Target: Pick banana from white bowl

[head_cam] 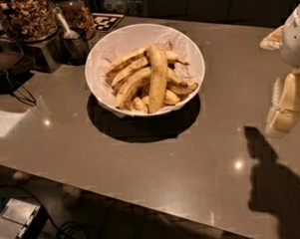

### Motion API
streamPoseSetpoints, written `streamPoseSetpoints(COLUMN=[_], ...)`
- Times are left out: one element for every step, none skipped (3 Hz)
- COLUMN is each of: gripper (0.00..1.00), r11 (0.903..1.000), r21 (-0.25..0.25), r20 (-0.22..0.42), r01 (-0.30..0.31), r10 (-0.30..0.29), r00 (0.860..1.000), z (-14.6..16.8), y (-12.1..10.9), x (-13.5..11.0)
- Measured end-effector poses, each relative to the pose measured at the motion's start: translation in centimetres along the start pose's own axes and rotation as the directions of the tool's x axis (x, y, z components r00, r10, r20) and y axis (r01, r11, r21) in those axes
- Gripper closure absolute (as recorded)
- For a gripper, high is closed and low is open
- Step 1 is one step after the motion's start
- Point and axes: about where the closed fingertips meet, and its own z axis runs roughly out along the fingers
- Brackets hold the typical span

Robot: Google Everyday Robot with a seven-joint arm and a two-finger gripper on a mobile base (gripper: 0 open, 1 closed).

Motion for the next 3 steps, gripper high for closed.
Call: streamPoseSetpoints(gripper=[0.00,0.00,0.00], r11=[1.0000,0.9999,0.9936], r21=[0.000,0.005,0.006], r20=[0.000,0.004,0.014], r01=[0.001,0.013,0.113], r10=[-0.001,-0.013,-0.113], r00=[1.000,1.000,0.993], z=[0.0,-0.2,-0.4], y=[0.0,-0.2,-0.6], x=[0.0,-0.5,-3.0])
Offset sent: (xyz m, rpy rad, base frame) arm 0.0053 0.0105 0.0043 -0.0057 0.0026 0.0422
